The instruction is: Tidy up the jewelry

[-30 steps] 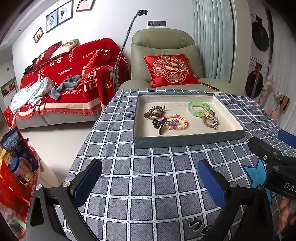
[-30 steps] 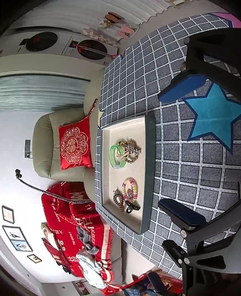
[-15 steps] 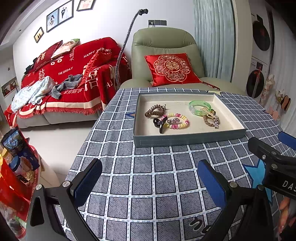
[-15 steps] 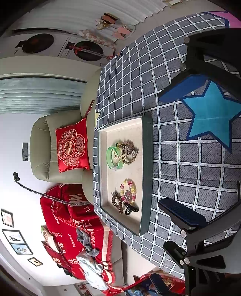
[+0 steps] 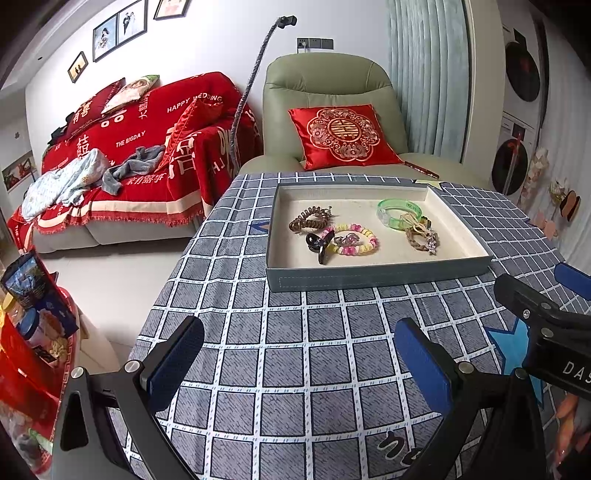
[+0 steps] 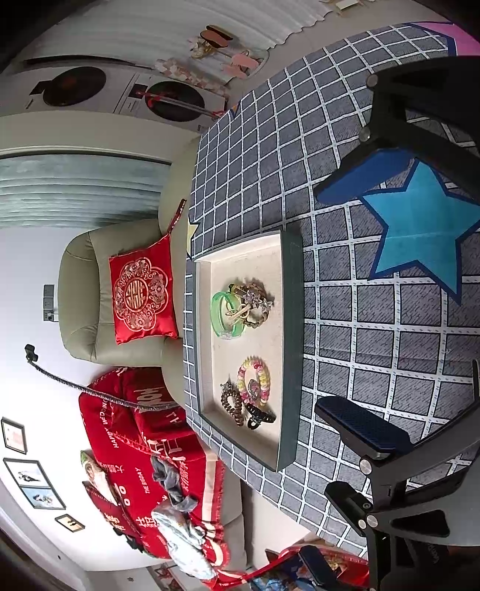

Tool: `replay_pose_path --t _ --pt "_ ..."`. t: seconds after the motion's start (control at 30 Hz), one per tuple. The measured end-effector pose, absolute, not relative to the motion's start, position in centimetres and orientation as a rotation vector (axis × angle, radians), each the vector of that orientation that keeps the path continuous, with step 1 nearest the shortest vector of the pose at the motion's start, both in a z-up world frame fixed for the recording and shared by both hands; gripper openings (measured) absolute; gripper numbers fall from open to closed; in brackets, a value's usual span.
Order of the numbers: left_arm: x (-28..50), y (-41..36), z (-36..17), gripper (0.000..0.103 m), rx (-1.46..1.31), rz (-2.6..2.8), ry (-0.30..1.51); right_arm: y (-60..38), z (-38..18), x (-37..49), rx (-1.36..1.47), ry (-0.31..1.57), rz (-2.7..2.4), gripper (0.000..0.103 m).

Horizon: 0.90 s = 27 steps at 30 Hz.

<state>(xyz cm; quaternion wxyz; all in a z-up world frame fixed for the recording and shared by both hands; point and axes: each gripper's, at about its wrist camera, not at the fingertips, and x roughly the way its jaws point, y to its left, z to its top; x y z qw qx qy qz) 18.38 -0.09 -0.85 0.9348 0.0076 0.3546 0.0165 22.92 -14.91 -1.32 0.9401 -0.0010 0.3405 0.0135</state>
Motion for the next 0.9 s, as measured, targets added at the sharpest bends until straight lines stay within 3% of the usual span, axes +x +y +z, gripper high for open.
replay_pose_path --t 0.9 --pt "18.31 0.19 -1.0 0.103 0.013 0.038 0.728 -14.57 -1.37 22.88 -0.005 0.692 0.025 0.103"
